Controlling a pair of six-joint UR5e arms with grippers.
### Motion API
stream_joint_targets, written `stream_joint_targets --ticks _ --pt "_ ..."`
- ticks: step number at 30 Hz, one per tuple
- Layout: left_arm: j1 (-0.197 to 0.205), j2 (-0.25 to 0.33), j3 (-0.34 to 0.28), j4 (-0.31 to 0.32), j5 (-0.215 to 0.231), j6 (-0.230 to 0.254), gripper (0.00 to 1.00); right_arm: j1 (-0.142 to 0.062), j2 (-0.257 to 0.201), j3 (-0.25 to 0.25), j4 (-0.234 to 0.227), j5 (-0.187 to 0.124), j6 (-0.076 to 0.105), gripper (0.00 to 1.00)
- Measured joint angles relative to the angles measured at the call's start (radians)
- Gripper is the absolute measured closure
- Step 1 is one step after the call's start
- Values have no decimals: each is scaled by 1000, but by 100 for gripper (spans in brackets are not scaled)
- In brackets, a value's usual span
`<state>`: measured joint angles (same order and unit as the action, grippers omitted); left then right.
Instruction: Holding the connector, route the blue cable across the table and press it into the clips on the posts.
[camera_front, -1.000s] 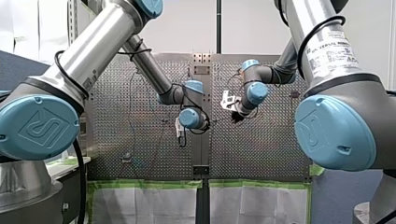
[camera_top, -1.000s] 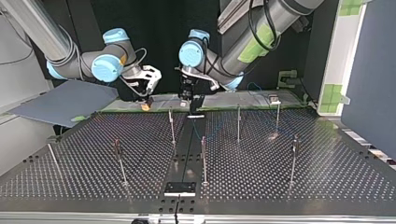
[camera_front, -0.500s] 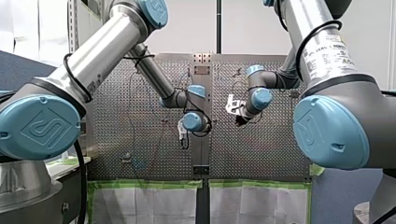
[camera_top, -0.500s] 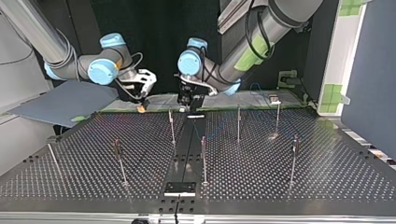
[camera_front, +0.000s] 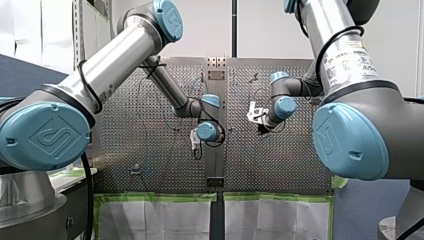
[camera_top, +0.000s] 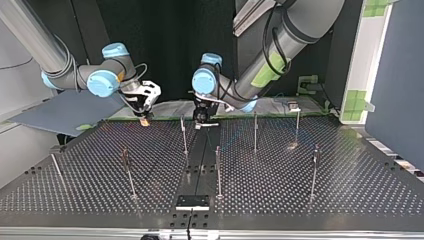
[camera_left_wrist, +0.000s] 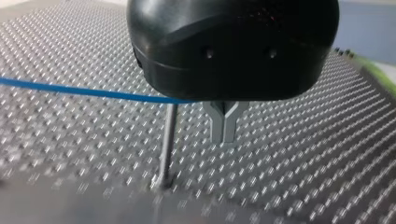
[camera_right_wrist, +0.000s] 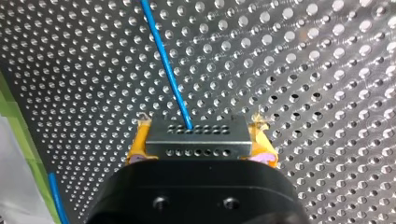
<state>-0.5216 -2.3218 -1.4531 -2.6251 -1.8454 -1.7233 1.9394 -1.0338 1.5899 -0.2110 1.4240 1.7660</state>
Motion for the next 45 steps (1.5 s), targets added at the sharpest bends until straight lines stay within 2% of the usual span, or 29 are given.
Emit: stream_joint_targets --ticks 6,13,19,24,26,27,29,30,31,32,33,34,35,45 --pt "27 -2 51 -39 -2 8 100 -14 36 -35 -13 -17 0 100" --pt "46 -3 95 -56 -3 16 100 -34 92 -95 -21 -38 1 100" --pt "56 -3 104 -61 -13 25 100 -54 109 -141 -30 -63 6 100" --pt "60 -3 105 -74 -14 28 100 -64 112 -160 -31 -83 7 100" --pt "60 -3 104 -81 -14 28 84 -68 112 -163 -31 -93 8 100" --pt "59 -3 104 -87 -13 27 84 -70 112 -165 -32 -97 8 100" --pt "57 -3 104 -96 -11 26 60 -72 112 -167 -31 -106 7 100" --pt "56 -2 104 -102 -10 26 60 -73 112 -168 -31 -109 7 100" --pt "55 -2 105 -107 -10 25 45 -74 112 -169 -31 -113 6 100" --pt "53 -2 105 -112 -9 26 34 -74 112 -169 -30 -115 6 100" --pt "51 -2 104 -119 -9 26 34 -74 112 -169 -30 -117 5 100" --pt "50 -1 104 -126 -9 27 15 -75 112 -169 -30 -119 4 100" --pt "48 -1 104 -133 -8 28 0 -75 112 -169 -30 -121 3 100" --pt "25 23 102 -225 -16 72 0 -72 113 -170 -29 -131 0 100"
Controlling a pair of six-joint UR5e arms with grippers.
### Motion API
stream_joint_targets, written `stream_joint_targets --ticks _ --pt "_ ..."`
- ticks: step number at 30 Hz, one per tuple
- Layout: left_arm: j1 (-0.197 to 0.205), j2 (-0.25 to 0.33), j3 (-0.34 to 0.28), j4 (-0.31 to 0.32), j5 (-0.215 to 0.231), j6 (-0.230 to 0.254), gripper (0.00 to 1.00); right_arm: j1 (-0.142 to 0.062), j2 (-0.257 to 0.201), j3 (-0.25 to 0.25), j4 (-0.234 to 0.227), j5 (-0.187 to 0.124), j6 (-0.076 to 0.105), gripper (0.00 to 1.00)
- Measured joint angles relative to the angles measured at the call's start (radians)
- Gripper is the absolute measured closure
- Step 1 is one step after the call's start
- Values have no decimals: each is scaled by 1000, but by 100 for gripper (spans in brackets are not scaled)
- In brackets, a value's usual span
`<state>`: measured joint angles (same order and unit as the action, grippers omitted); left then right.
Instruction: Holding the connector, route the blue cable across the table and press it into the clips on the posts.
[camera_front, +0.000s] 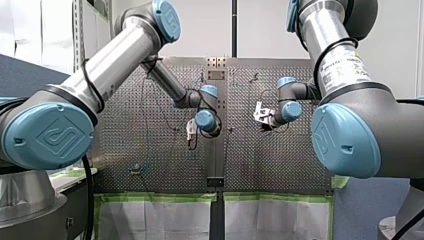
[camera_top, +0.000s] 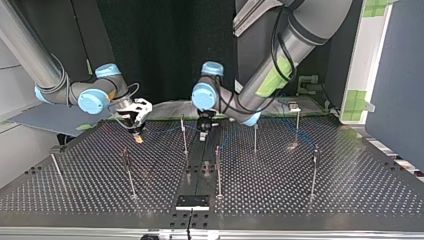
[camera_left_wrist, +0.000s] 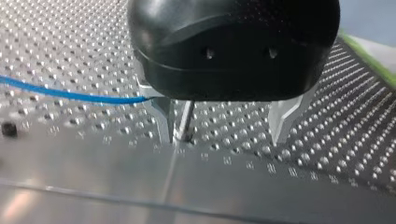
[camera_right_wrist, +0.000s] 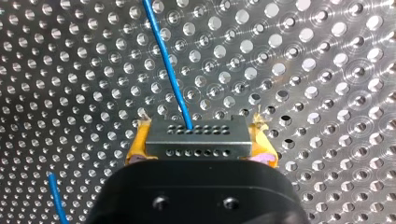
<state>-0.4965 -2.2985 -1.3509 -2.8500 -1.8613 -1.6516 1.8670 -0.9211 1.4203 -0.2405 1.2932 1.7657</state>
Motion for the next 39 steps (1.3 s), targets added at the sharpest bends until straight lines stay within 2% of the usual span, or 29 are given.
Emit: stream_joint_targets --ticks 9,17,24,26,30,36,39 --pt "-45 60 -36 -78 -4 18 0 -9 0 0 5 -1 -1 100" --pt "-80 121 -97 -72 -6 19 0 -23 -1 0 36 -2 -4 100" --pt "-141 150 -135 -34 -50 -10 0 -34 -6 0 91 -2 -38 100" --pt "-158 151 -136 -19 -61 -17 0 -38 -15 2 108 -2 -46 100" --pt "-191 151 -135 5 -75 -24 0 -47 -39 8 124 -1 -47 100" --pt "-245 145 -105 15 -112 -29 0 -63 -91 27 128 -2 -39 100" --pt "-259 130 -81 4 -136 -35 0 -72 -117 34 128 -3 -33 100"
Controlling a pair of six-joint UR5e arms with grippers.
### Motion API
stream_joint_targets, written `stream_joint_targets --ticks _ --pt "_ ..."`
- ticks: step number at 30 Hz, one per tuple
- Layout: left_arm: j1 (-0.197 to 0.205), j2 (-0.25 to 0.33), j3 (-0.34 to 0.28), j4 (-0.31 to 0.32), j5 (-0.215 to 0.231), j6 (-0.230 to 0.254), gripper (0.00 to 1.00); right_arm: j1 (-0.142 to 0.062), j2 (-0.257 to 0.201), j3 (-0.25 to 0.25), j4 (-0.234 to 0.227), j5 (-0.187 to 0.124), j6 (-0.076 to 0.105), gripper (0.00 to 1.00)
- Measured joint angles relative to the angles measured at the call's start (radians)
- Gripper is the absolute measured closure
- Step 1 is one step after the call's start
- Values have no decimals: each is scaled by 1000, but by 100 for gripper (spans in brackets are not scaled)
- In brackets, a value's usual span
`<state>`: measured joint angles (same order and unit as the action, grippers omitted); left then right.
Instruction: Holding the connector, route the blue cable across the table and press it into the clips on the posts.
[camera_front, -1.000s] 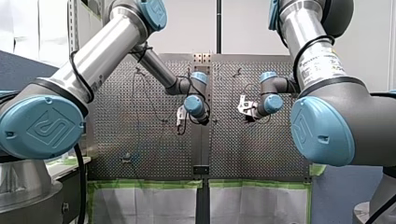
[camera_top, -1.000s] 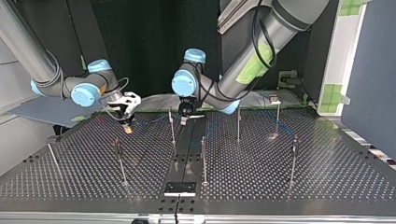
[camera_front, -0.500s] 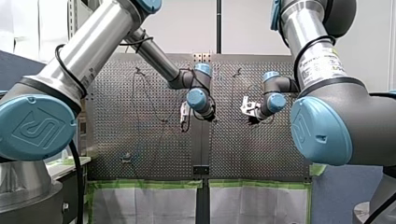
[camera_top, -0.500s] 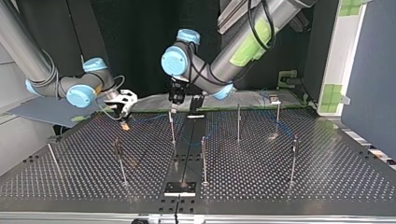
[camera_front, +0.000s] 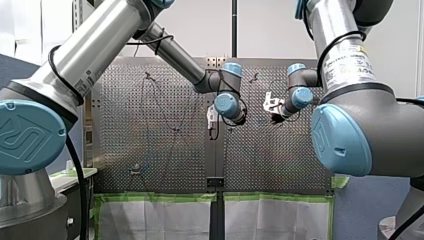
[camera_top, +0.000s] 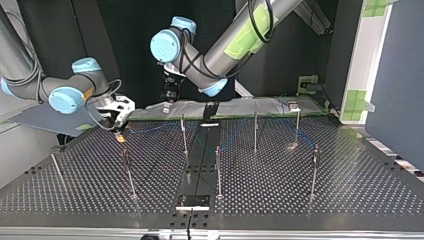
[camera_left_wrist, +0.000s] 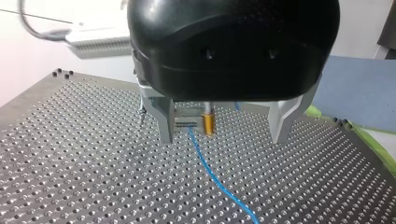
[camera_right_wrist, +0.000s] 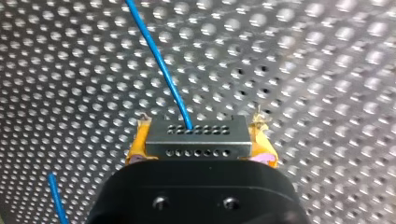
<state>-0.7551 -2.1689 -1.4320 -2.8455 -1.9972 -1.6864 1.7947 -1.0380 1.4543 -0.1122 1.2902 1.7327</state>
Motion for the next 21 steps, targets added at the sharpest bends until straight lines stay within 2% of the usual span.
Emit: stream_joint_targets --ticks 8,13,21 --pt "-8 -58 62 -52 -38 -5 0 -28 -17 9 2 -2 7 100" --pt "-23 -101 104 -88 -60 -29 0 -43 -30 20 1 -5 7 100" --pt "-38 -170 173 -145 -86 -50 0 -59 -39 29 0 -7 5 100"
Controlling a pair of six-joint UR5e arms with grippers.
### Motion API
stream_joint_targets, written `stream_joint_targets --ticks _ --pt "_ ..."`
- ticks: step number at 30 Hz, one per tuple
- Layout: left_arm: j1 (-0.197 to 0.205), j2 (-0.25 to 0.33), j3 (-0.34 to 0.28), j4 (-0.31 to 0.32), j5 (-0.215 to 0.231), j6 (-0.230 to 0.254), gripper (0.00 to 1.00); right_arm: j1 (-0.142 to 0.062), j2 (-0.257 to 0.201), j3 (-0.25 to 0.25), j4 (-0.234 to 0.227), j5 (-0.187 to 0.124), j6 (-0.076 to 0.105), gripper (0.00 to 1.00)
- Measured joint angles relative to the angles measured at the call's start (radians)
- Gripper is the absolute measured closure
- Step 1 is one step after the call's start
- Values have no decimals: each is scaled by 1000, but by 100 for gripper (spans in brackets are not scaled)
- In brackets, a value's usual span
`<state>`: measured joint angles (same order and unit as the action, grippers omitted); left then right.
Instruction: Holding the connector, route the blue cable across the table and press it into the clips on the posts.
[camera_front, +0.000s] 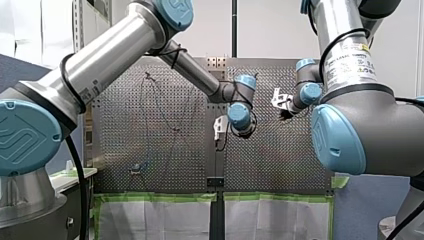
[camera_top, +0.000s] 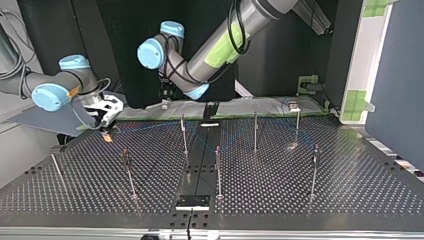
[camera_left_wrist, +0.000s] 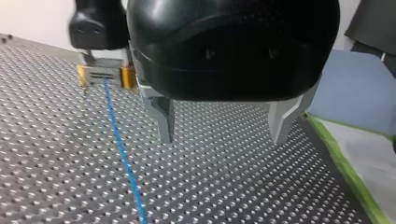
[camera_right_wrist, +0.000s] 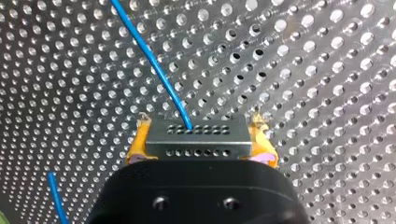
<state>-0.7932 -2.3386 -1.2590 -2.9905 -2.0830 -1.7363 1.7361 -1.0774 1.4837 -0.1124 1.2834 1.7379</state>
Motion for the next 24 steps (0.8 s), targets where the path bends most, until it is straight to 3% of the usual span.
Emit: stream_joint_targets --ticks 12,19,24 --pt "26 -104 113 -2 -11 -5 0 -9 1 3 -6 -18 -2 100" --pt "42 -113 171 -6 -17 -5 0 -17 1 4 -7 -20 0 100" --pt "34 -113 214 18 -53 -5 0 -21 1 4 -8 -19 1 100"
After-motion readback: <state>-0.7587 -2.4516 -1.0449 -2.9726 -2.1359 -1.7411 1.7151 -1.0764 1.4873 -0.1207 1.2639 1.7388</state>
